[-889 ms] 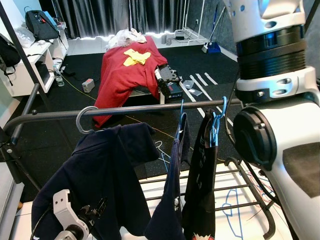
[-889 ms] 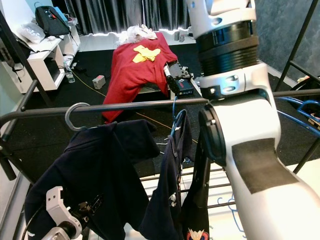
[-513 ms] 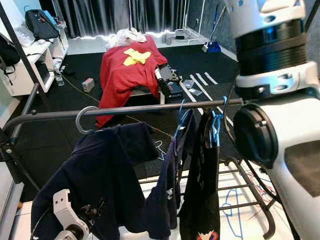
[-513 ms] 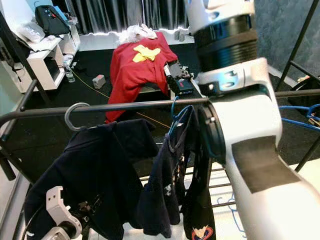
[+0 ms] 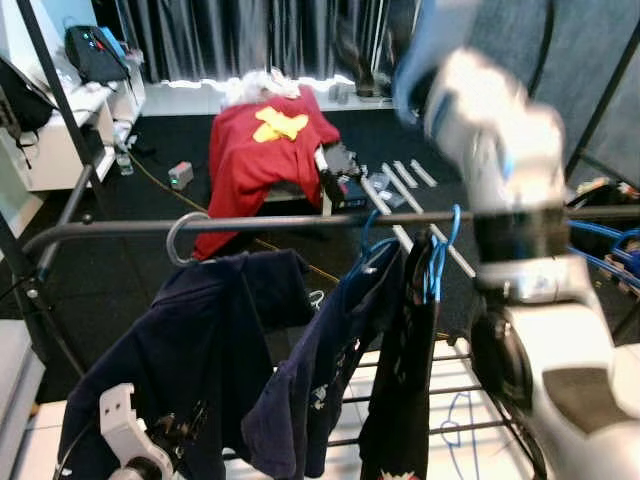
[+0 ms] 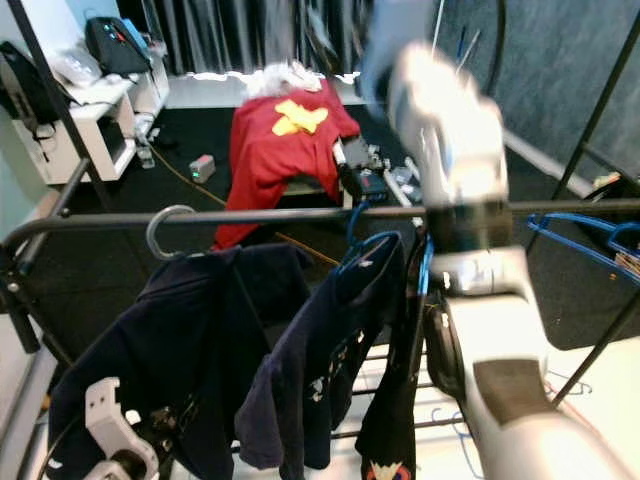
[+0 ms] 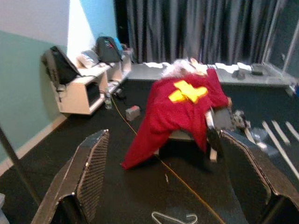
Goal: Hang hanger
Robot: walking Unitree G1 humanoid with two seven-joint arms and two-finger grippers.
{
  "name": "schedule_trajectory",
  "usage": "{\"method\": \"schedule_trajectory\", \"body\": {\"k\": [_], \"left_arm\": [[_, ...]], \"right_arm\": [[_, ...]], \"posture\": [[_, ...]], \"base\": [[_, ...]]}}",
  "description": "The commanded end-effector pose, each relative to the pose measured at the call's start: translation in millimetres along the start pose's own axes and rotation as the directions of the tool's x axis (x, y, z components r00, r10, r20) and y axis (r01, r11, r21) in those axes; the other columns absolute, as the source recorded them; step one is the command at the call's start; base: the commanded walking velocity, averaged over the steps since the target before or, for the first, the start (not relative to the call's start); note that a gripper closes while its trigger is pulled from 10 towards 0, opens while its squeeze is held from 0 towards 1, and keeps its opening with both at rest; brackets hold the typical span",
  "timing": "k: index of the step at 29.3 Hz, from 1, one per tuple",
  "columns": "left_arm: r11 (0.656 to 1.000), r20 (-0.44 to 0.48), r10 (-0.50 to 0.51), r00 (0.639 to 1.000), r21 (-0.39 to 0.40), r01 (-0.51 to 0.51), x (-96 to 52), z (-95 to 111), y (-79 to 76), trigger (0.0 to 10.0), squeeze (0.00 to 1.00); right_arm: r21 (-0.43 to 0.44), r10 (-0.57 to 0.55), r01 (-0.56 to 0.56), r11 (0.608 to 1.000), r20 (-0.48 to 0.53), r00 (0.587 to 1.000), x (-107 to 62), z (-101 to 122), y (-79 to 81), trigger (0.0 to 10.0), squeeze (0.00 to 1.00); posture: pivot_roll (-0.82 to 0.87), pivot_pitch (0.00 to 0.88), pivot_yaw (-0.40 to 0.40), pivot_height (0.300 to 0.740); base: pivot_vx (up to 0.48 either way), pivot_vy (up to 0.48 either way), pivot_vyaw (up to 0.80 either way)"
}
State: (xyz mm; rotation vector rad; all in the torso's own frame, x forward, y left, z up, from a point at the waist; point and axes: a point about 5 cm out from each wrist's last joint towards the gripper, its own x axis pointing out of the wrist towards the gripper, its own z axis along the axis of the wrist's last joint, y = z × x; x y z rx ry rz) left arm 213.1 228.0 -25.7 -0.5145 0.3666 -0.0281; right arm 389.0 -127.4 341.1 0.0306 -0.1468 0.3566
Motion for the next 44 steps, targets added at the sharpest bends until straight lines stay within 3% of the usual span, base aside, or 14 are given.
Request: {"method": "schedule_trajectory", "body": {"k": [1, 6, 10, 27, 28, 29, 30, 32, 34, 35, 37, 40, 42, 44], "left_arm": [[0.999, 0.006, -0.027, 1.0, 0.027, 0.027, 0.0, 1.3, -3.5, 10.0, 0.0], [0.996, 0.017, -0.052, 0.998, 0.067, 0.051, -2.4, 6.3, -5.6, 10.0, 0.0], [0.989, 0.074, -0.101, 0.992, 0.118, 0.092, -5.0, 26.3, -10.3, 10.0, 0.0], [0.961, 0.183, -0.211, 0.96, 0.216, 0.17, -22.4, 71.9, -19.2, 10.0, 0.0], [0.94, 0.213, -0.289, 0.934, 0.249, 0.234, -31.8, 92.2, -25.0, 10.0, 0.0], [0.94, 0.213, -0.289, 0.934, 0.249, 0.234, -31.8, 92.2, -25.0, 10.0, 0.0], [0.916, 0.226, -0.356, 0.907, 0.278, 0.29, -39.5, 107.2, -32.0, 10.0, 0.0], [0.916, 0.226, -0.356, 0.907, 0.278, 0.29, -39.5, 107.2, -32.0, 10.0, 0.0], [0.852, 0.236, -0.476, 0.847, 0.362, 0.378, -44.5, 133.8, -53.5, 10.0, 0.0], [0.852, 0.236, -0.476, 0.847, 0.362, 0.378, -44.5, 133.8, -53.5, 10.0, 0.0], [0.831, 0.276, -0.505, 0.818, 0.411, 0.374, -36.1, 149.7, -72.2, 10.0, 0.0], [0.831, 0.305, -0.508, 0.806, 0.421, 0.364, -30.8, 156.2, -80.8, 10.0, 0.0], [0.802, 0.307, -0.54, 0.783, 0.47, 0.368, -21.7, 162.1, -99.2, 10.0, 0.0], [0.783, 0.292, -0.558, 0.776, 0.495, 0.377, -18.4, 163.2, -106.1, 10.0, 0.0]], "right_arm": [[-0.003, 0.032, -0.032, 0.999, 0.098, 0.995, -4.0, 15.3, 9.8, 10.0, 0.0], [0.039, 0.045, -0.047, 0.998, 0.06, 0.997, -9.7, -14.6, 16.2, 10.0, 0.0], [0.088, 0.102, -0.106, 0.99, 0.043, 0.994, -15.3, -39.1, 31.1, 10.0, 0.0], [0.135, 0.215, -0.225, 0.965, 0.084, 0.973, -27.6, -49.5, 48.4, 10.0, 0.0], [0.136, 0.212, -0.219, 0.966, 0.064, 0.975, -31.5, -58.4, 46.6, 10.0, 0.0], [0.136, 0.212, -0.219, 0.966, 0.064, 0.975, -31.5, -58.4, 46.6, 10.0, 0.0], [0.137, 0.206, -0.211, 0.968, 0.047, 0.977, -34.9, -66.1, 44.7, 10.0, 0.0], [0.137, 0.206, -0.211, 0.968, 0.047, 0.977, -34.9, -66.1, 44.7, 10.0, 0.0], [0.15, 0.176, -0.169, 0.974, -0.039, 0.984, -45.3, -96.7, 29.1, 10.0, 0.0], [0.15, 0.176, -0.169, 0.974, -0.039, 0.984, -45.3, -96.7, 29.1, 10.0, 0.0], [0.14, 0.094, -0.075, 0.987, -0.135, 0.986, -57.9, -125.7, 5.7, 10.0, 0.0], [0.126, 0.052, -0.029, 0.992, -0.183, 0.982, -64.6, -138.3, -3.7, 10.0, 0.0], [0.106, -0.032, 0.067, 0.992, -0.3, 0.953, -82.3, -168.8, -19.7, 10.0, 0.0], [0.098, -0.068, 0.109, 0.989, -0.353, 0.933, -92.1, -183.7, -25.8, 10.0, 0.0]], "posture": [[-0.09, 0.0, -0.009, 0.736], [-0.09, 0.0, -0.001, 0.736], [-0.08, 0.0, -0.004, 0.736], [-0.09, 0.0, -0.016, 0.736], [-0.08, 0.0, -0.018, 0.736], [-0.08, 0.0, -0.018, 0.736], [-0.09, 0.0, -0.018, 0.736], [-0.09, 0.0, -0.018, 0.736], [-0.09, 0.0, -0.018, 0.736], [-0.09, 0.0, -0.018, 0.736], [-0.1, 0.0, -0.016, 0.736], [-0.11, 0.0, -0.016, 0.736], [-0.12, 0.0, -0.014, 0.736], [-0.12, 0.0, -0.012, 0.736]], "base": [[0.0, 0.0, 0.0], [-0.253, 0.0, 0.0], [-0.337, 0.0, 0.0], [-0.271, 0.0, 0.0], [0.0, 0.0, 0.0], [0.0, 0.0, 0.0], [0.0, 0.0, 0.0], [0.0, 0.0, 0.0], [0.0, 0.0, 0.0], [0.0, 0.0, 0.0], [0.0, 0.0, 0.0], [0.0, 0.0, 0.0], [0.0, 0.0, -0.73], [0.0, 0.0, -0.79]]}}
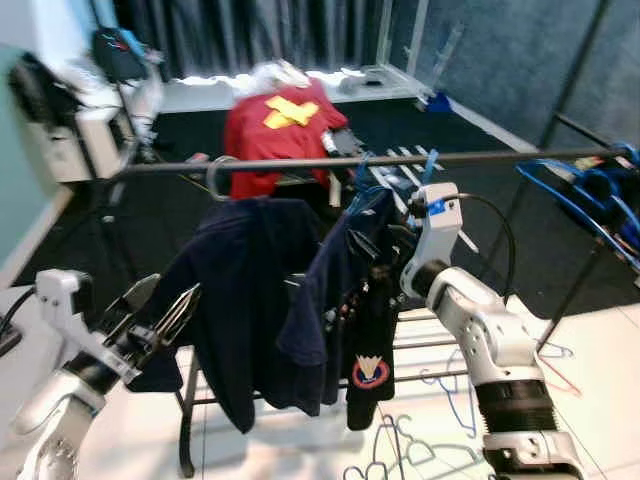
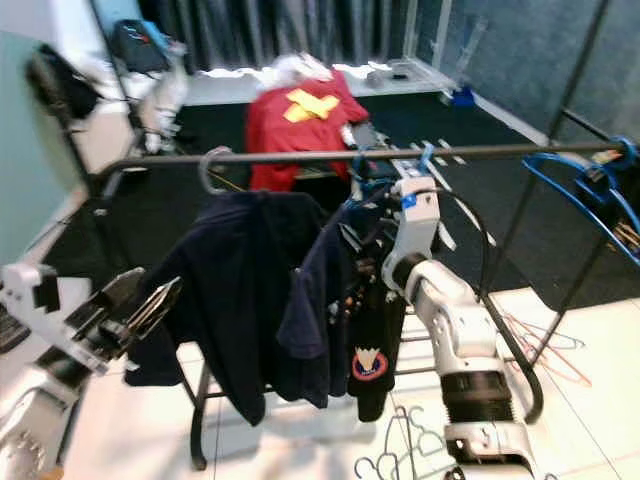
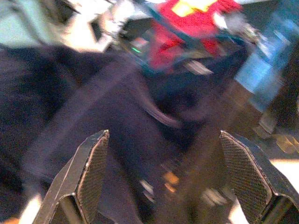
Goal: Hang hanger
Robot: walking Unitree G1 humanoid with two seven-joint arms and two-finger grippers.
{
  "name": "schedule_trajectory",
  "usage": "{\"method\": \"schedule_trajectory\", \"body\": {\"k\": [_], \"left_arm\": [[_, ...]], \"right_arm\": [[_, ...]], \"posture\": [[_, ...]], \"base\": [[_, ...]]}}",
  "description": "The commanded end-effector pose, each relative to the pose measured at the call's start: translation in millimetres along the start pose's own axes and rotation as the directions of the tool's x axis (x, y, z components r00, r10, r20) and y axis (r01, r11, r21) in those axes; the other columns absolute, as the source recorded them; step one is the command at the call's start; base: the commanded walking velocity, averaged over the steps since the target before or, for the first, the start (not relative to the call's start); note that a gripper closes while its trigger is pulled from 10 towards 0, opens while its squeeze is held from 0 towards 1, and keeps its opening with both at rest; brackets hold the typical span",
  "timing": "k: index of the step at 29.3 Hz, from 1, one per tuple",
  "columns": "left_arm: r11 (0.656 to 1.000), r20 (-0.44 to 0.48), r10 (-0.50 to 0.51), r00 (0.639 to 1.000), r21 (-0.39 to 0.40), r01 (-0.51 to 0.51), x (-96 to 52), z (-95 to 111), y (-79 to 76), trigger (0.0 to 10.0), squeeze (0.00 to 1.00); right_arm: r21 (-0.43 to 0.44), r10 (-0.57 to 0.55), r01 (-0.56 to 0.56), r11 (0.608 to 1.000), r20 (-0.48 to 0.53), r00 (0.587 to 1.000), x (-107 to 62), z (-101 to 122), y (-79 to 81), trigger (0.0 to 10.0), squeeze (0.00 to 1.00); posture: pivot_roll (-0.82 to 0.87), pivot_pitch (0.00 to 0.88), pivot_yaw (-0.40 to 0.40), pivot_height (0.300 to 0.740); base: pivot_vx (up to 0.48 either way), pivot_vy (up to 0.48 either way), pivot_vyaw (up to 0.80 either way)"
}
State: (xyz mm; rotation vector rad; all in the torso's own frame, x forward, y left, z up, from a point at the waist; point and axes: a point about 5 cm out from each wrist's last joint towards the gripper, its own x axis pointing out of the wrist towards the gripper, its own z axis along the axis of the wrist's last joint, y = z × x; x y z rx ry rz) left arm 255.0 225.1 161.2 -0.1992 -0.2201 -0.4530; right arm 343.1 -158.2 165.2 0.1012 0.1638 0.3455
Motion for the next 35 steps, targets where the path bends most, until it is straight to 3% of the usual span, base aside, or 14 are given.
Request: {"method": "schedule_trajectory", "body": {"k": [1, 5, 7, 8, 9, 10, 11, 12, 13, 18, 24, 26, 31, 35], "left_arm": [[0.999, -0.012, -0.03, 0.999, 0.027, 0.03, 8.8, -0.8, -6.7, 10.0, 0.0], [0.998, -0.018, -0.037, 0.999, 0.048, 0.037, 13.7, 0.9, -7.6, 10.0, 0.0], [0.985, -0.082, 0.04, 0.996, 0.173, -0.025, 22.5, -3.4, 4.7, 10.0, 0.0], [0.985, -0.082, 0.04, 0.996, 0.173, -0.025, 22.5, -3.4, 4.7, 10.0, 0.0], [0.958, -0.126, 0.141, 0.982, 0.267, -0.103, 26.1, -8.5, 18.1, 10.0, 0.0], [0.958, -0.126, 0.141, 0.982, 0.267, -0.103, 26.1, -8.5, 18.1, 10.0, 0.0], [0.922, -0.145, 0.232, 0.962, 0.349, -0.17, 28.0, -11.5, 30.0, 10.0, 0.0], [0.922, -0.145, 0.232, 0.962, 0.349, -0.17, 28.0, -11.5, 30.0, 10.0, 0.0], [0.851, -0.124, 0.372, 0.92, 0.442, -0.285, 28.1, -10.0, 47.9, 10.0, 0.0], [0.836, -0.083, 0.411, 0.908, 0.432, -0.339, 26.7, -3.5, 53.9, 10.0, 0.0], [0.871, -0.106, 0.366, 0.924, 0.388, -0.301, 24.2, -9.0, 45.8, 10.0, 0.0], [0.867, -0.138, 0.385, 0.913, 0.395, -0.306, 18.4, -20.9, 41.7, 10.0, 0.0], [0.828, -0.105, 0.451, 0.886, 0.42, -0.371, 17.0, -21.6, 46.9, 10.0, 0.0], [0.828, -0.105, 0.451, 0.886, 0.42, -0.371, 17.0, -21.6, 46.9, 10.0, 0.0]], "right_arm": [[0.001, -0.073, 0.074, 0.997, -0.061, 0.995, -7.1, -19.1, -14.8, 10.0, 0.0], [0.003, -0.109, 0.11, 0.994, -0.105, 0.988, -12.2, -33.7, -21.4, 10.0, 0.0], [0.009, -0.157, 0.161, 0.987, -0.168, 0.973, -21.3, -56.5, -31.1, 10.0, 0.0], [0.009, -0.157, 0.161, 0.987, -0.168, 0.973, -21.3, -56.5, -31.1, 10.0, 0.0], [-0.004, -0.171, 0.174, 0.985, -0.189, 0.967, -24.1, -63.8, -34.1, 10.0, 0.0], [-0.004, -0.171, 0.174, 0.985, -0.189, 0.967, -24.1, -63.8, -34.1, 10.0, 0.0], [-0.004, -0.177, 0.179, 0.984, -0.198, 0.964, -25.9, -69.2, -35.7, 10.0, 0.0], [-0.004, -0.177, 0.179, 0.984, -0.198, 0.964, -25.9, -69.2, -35.7, 10.0, 0.0], [-0.004, -0.18, 0.183, 0.983, -0.204, 0.962, -27.6, -74.1, -37.0, 10.0, 0.0], [-0.012, -0.192, 0.194, 0.981, -0.22, 0.956, -30.8, -79.5, -39.7, 10.0, 0.0], [-0.029, -0.204, 0.203, 0.979, -0.238, 0.95, -32.6, -84.4, -42.8, 10.0, 0.0], [-0.046, -0.213, 0.208, 0.977, -0.242, 0.947, -31.2, -84.7, -45.6, 10.0, 0.0], [-0.055, -0.218, 0.211, 0.976, -0.241, 0.946, -30.7, -85.0, -47.1, 10.0, 0.0], [-0.055, -0.218, 0.211, 0.976, -0.241, 0.946, -30.7, -85.0, -47.1, 10.0, 0.0]], "posture": [[-0.12, 0.0, -0.012, 0.736], [-0.12, 0.0, -0.012, 0.736], [-0.12, 0.0, -0.011, 0.736], [-0.12, 0.0, -0.011, 0.736], [-0.13, 0.0, -0.01, 0.736], [-0.13, 0.0, -0.01, 0.736], [-0.13, 0.0, -0.008, 0.736], [-0.13, 0.0, -0.008, 0.736], [-0.14, 0.0, -0.005, 0.736], [-0.14, 0.0, -0.007, 0.736], [-0.13, 0.0, -0.01, 0.736], [-0.13, 0.0, -0.01, 0.736], [-0.13, 0.0, -0.008, 0.736], [-0.13, 0.0, -0.008, 0.736]], "base": [[0.0, 0.0, -0.79], [0.0, 0.0, -0.78], [0.0, 0.0, -0.79], [0.0, 0.0, -0.79], [0.0, 0.0, 0.0], [0.0, 0.0, 0.0], [0.0, 0.0, 0.0], [0.0, 0.0, 0.0], [0.0, 0.0, 0.0], [0.0, 0.0, 0.0], [0.0, 0.0, 0.0], [0.0, 0.0, 0.0], [0.0, 0.0, 0.0], [0.0, 0.0, 0.0]]}}
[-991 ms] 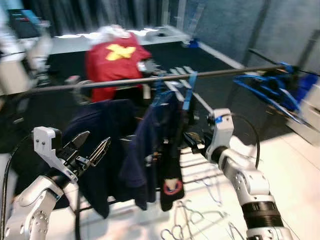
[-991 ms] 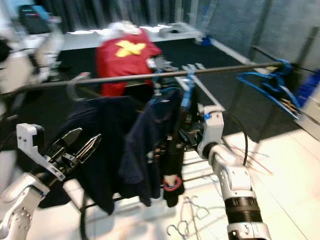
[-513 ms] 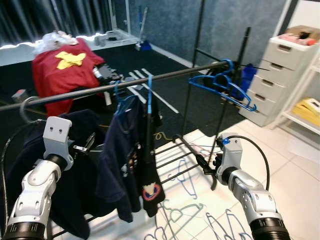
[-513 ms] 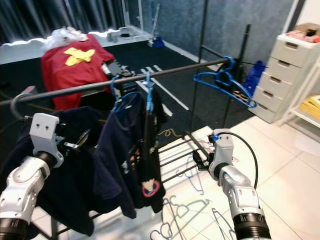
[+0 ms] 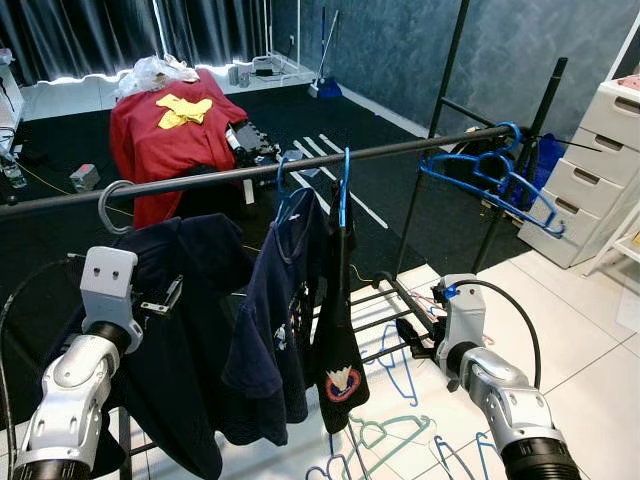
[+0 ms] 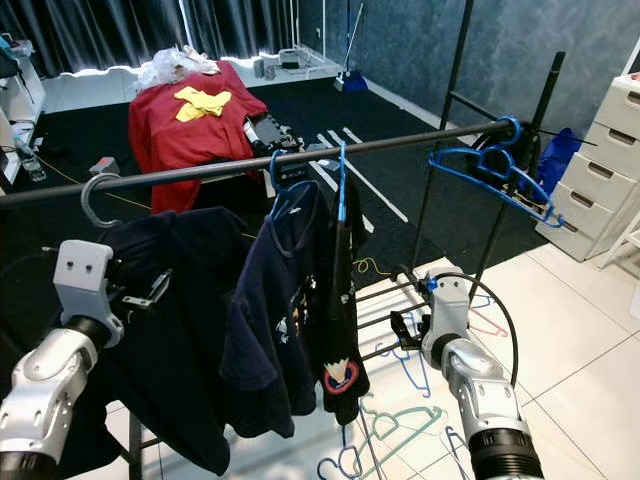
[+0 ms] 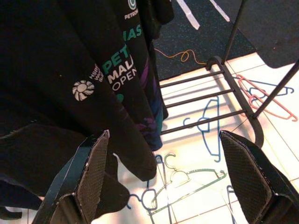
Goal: Hang hanger
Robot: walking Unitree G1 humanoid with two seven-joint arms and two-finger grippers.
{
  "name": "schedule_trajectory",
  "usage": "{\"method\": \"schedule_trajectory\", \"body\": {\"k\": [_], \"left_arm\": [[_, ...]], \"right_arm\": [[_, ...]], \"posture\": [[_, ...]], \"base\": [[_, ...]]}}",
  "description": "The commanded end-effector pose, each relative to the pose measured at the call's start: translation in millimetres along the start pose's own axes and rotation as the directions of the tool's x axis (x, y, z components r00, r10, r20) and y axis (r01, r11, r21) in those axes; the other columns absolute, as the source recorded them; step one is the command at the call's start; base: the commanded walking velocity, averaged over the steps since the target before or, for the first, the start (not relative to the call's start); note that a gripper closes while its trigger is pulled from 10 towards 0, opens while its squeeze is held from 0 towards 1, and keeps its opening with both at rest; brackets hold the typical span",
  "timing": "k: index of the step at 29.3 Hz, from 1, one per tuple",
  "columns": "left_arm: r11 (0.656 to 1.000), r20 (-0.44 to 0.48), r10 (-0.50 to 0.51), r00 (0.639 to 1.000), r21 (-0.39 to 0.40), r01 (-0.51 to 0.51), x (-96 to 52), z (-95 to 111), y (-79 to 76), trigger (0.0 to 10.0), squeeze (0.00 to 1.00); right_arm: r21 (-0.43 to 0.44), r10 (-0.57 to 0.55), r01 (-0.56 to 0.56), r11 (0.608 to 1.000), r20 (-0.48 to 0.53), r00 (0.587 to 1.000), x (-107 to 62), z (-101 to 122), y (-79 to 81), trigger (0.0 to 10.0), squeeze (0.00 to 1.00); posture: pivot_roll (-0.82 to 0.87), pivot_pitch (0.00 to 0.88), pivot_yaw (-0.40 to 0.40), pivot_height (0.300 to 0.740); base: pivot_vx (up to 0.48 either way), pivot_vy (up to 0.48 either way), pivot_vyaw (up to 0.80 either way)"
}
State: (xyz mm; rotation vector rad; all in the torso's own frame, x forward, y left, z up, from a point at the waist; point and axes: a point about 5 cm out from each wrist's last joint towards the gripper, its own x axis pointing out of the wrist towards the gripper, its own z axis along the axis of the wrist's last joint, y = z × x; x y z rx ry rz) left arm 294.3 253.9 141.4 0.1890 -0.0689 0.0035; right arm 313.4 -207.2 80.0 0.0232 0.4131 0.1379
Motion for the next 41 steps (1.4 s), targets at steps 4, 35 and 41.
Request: {"method": "schedule_trajectory", "body": {"k": [4, 35, 41], "left_arm": [[0.995, 0.017, 0.1, 0.995, 0.028, -0.1, 1.2, 0.3, 12.9, 10.0, 0.0], [0.987, -0.094, -0.011, 0.995, 0.158, 0.026, -11.7, -33.1, 2.6, 10.0, 0.0], [0.978, -0.176, 0.027, 0.984, 0.207, 0.01, -10.2, -44.4, 1.6, 6.7, 0.0]], "right_arm": [[-0.008, -0.003, 0.003, 1.0, 0.003, 1.0, 0.5, -1.8, 0.0, 10.0, 0.0], [-0.018, -0.034, 0.034, 0.999, 0.004, 0.999, -4.4, -7.1, -9.1, 10.0, 0.0], [-0.016, -0.044, 0.045, 0.999, 0.023, 0.999, -4.0, -0.6, -10.5, 10.0, 0.0]], "posture": [[-0.13, 0.0, -0.001, 0.736], [-0.16, 0.0, 0.01, 0.736], [-0.17, 0.0, 0.01, 0.736]], "base": [[0.0, 0.0, 0.0], [0.0, 0.0, 0.0], [0.0, 0.0, 0.0]]}}
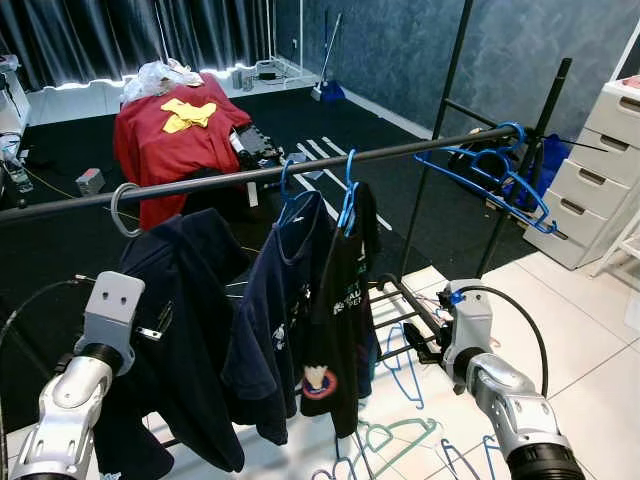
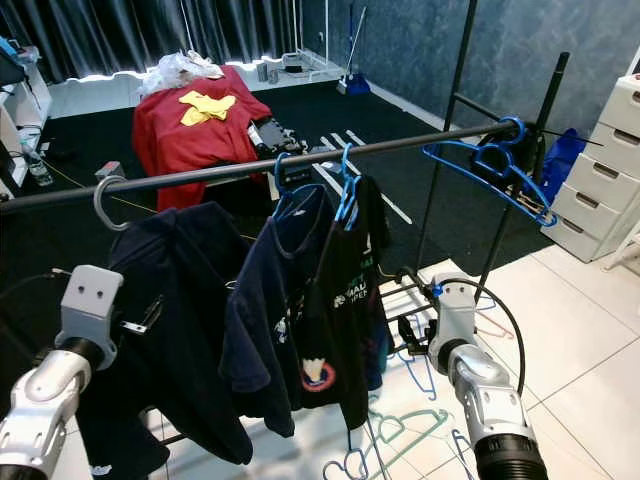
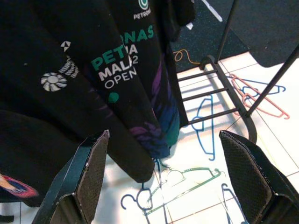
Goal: Hang hanger
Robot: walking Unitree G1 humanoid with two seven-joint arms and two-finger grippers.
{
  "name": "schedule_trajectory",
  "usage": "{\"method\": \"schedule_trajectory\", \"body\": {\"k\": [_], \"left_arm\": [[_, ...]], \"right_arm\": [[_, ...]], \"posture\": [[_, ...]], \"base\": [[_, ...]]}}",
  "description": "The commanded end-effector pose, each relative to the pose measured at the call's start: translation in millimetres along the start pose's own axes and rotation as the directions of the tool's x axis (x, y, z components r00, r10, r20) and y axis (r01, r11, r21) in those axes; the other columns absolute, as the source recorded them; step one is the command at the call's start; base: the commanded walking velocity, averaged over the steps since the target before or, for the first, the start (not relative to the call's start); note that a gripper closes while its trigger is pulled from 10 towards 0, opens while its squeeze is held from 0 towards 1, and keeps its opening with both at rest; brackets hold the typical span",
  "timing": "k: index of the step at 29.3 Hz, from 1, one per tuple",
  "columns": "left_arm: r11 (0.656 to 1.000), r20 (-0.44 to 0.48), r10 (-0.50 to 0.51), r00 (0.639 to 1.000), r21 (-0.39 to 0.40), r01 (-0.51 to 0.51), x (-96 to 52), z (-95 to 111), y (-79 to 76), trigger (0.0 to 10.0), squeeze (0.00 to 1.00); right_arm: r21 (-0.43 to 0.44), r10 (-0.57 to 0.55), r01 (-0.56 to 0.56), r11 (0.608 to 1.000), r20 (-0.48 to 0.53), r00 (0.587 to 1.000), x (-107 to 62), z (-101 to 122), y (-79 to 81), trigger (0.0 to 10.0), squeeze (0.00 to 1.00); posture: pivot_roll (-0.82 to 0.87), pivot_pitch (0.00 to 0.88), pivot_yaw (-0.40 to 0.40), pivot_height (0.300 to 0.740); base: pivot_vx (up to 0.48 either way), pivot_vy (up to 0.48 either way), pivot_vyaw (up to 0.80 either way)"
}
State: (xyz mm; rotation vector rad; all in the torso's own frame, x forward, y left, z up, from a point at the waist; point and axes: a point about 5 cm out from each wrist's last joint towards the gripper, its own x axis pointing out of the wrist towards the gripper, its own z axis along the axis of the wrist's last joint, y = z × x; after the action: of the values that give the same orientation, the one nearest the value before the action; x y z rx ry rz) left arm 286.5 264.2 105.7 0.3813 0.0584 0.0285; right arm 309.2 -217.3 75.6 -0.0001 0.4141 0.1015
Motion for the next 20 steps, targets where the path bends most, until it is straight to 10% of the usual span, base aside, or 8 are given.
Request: {"method": "schedule_trajectory", "body": {"k": [1, 3, 4, 15, 20], "left_arm": [[1.0, -0.052, -0.001, 0.999, 0.015, 0.002, 1.0, -7.4, -3.4, 6.7, 0.0], [1.0, -0.052, -0.001, 0.999, 0.015, 0.002, 1.0, -7.4, -3.4, 6.7, 0.0], [1.0, -0.086, 0.006, 0.996, 0.025, -0.004, 0.8, -11.9, -4.3, 0.0, 0.0], [0.996, -0.121, 0.091, 0.988, 0.014, -0.09, -0.1, -18.5, 4.5, 0.0, 0.0], [0.993, -0.002, 0.12, 0.993, -0.018, -0.12, -1.1, 4.6, 31.5, 0.0, 0.0]], "right_arm": [[-0.001, -0.005, 0.005, 1.0, 0.025, 1.0, -0.5, 5.2, -0.9, 10.0, 0.0], [-0.001, -0.005, 0.005, 1.0, 0.025, 1.0, -0.5, 5.2, -0.9, 10.0, 0.0], [0.0, -0.01, 0.01, 1.0, 0.03, 1.0, -0.5, 6.8, -2.0, 10.0, 0.0], [0.014, 0.017, -0.018, 1.0, 0.071, 0.997, 4.4, 18.1, 5.6, 10.0, 0.0], [0.013, 0.015, -0.016, 1.0, 0.097, 0.995, 5.5, 23.3, 5.6, 10.0, 0.0]], "posture": [[-0.17, 0.0, 0.01, 0.736], [-0.17, 0.0, 0.01, 0.736], [-0.17, 0.0, 0.008, 0.736], [-0.16, 0.0, 0.005, 0.736], [-0.16, 0.0, 0.002, 0.736]], "base": [[0.0, 0.0, 0.0], [0.0, 0.0, 0.0], [0.0, 0.0, 0.0], [0.0, 0.0, 0.0], [0.0, 0.0, 0.0]]}}
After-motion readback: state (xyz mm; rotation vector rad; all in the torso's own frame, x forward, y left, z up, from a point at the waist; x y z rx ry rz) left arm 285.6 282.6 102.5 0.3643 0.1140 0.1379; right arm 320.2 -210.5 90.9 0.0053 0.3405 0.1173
